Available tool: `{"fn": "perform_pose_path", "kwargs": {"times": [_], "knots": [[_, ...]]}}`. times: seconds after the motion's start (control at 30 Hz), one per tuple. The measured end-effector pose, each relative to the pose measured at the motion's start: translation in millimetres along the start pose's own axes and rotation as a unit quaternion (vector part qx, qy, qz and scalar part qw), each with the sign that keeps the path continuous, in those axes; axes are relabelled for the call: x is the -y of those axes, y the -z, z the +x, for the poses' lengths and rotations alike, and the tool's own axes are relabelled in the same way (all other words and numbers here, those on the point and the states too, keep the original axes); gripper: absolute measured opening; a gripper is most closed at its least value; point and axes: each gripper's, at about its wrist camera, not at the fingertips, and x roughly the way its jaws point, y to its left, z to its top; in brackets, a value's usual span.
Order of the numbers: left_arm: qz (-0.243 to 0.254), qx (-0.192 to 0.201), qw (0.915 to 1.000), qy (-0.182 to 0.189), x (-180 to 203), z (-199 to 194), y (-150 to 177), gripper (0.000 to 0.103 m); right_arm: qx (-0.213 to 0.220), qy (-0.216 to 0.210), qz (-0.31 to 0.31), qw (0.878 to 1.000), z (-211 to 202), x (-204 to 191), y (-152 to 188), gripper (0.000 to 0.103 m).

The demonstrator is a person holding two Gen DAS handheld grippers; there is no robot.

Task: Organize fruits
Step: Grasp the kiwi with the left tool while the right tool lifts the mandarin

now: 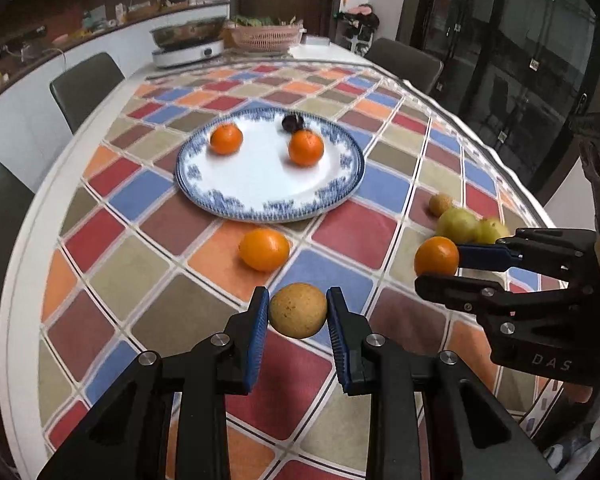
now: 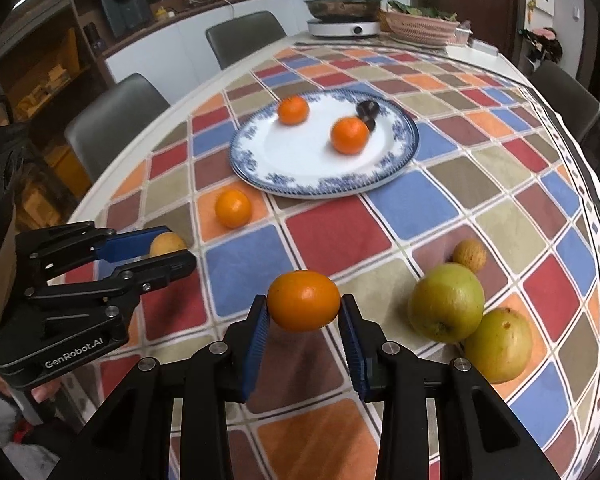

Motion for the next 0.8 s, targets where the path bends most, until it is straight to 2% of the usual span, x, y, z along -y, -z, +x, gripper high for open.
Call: {"fn": "perform_pose_path", "kwargs": {"times": [0.4,0.8], "knots": [[0.013,0.053,0.9985,-0.008,-5.4,-32.3,-38.2,0.030,0.054,-0.010,-0.029,0.998,-33.3,-12.0,-44.6,0.036],[0.044,0.073,0.9959,-0.032,-27.6,-26.0,-84.9,0.029,0.057,0.006,-0.065,0.996,-27.6,-13.2,-99.1,0.036]]}}
